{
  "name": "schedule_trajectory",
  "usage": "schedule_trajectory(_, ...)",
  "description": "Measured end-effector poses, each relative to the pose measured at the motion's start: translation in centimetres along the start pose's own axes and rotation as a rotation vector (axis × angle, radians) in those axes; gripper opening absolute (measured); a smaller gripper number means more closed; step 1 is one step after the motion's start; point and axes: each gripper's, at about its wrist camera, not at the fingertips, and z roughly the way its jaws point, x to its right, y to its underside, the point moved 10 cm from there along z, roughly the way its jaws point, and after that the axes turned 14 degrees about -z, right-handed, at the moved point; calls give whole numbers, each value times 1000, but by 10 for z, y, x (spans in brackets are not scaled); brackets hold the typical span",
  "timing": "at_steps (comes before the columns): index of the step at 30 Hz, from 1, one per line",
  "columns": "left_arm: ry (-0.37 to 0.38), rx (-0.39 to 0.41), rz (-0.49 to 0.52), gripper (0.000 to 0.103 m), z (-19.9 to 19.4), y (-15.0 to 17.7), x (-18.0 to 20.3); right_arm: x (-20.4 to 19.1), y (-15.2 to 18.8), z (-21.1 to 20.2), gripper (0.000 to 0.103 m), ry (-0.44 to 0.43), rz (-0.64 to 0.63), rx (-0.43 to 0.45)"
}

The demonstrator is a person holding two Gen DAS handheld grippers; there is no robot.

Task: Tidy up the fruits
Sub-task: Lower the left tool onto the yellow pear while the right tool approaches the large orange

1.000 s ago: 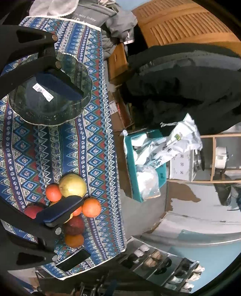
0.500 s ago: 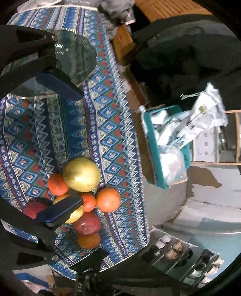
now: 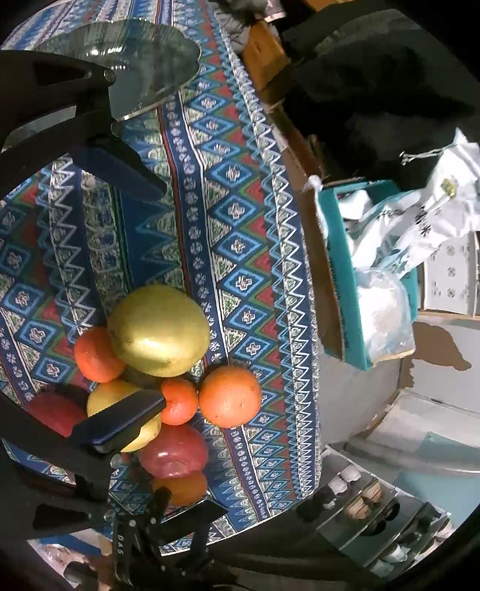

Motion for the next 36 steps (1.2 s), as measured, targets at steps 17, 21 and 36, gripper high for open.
schedule_trajectory(17,52,-147,-27,93,50,10,10,-15,1,39,70,-128,-14,-31)
schedule_trajectory(21,55,-158,3,93,54,13,17,-23,-4,44,70,-114,-23,-26)
schedule_trajectory(36,92,-207,9,88,72,21,25,10,-12,7,69,-78,85,67)
